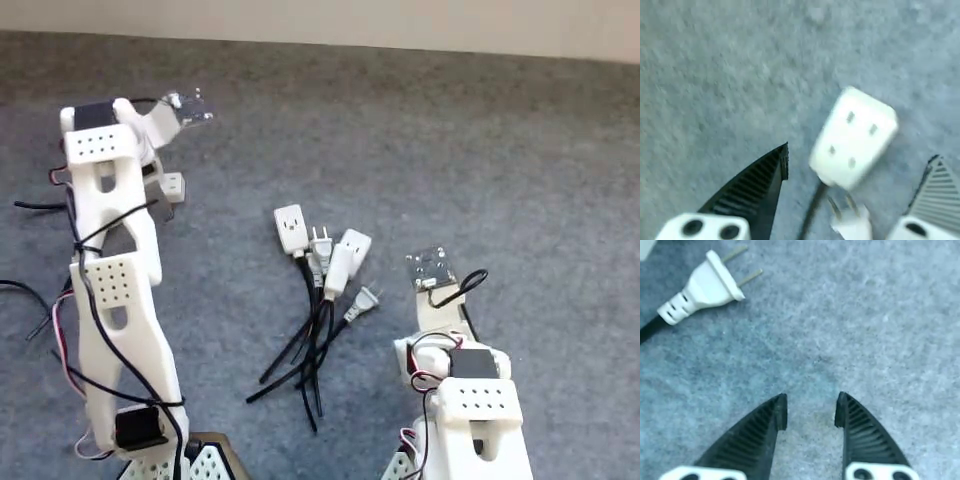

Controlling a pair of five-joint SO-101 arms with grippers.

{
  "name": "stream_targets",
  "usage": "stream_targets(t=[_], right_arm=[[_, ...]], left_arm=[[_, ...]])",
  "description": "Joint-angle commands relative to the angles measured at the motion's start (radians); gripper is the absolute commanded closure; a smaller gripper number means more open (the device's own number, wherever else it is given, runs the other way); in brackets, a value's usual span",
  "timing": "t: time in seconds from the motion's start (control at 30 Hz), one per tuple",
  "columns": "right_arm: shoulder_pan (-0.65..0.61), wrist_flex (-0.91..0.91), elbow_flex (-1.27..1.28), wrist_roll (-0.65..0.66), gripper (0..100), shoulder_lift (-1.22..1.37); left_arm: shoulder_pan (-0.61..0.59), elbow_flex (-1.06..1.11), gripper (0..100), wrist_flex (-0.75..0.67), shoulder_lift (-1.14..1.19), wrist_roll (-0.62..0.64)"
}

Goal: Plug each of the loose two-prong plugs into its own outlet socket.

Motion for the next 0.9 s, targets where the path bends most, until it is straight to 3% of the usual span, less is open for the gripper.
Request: stream_targets(t=[0.0,0.13,0.23,0.43,0.5,0.73,0.87], right_arm=[[0.010,-0.016,-0.007,-0.008,84.0,-0.015],[0.010,-0.018,-0.007,-0.008,84.0,-0.015],[0.010,-0.019,-0.007,-0.008,84.0,-0.015],[0.010,-0.021,-0.007,-0.008,84.0,-0.015],[0.010,-0.021,-0.007,-0.008,84.0,-0.015],[0.010,-0.022,-0.007,-0.009,84.0,-0.015],[0.010,-0.022,-0.007,-0.011,84.0,-0.015]], left_arm=[[0.030,-0.128,60,-0.071,0.082,-0.038],[0.030,-0.139,61,-0.091,0.174,-0.043],[0.033,-0.140,73,-0.077,0.209,-0.107],[0.065,-0.202,96,0.196,0.127,-0.121],[0.084,-0.229,100,0.247,0.090,-0.077],[0.122,-0.237,100,0.255,-0.085,0.158],[0.136,-0.114,100,0.256,-0.262,0.325]])
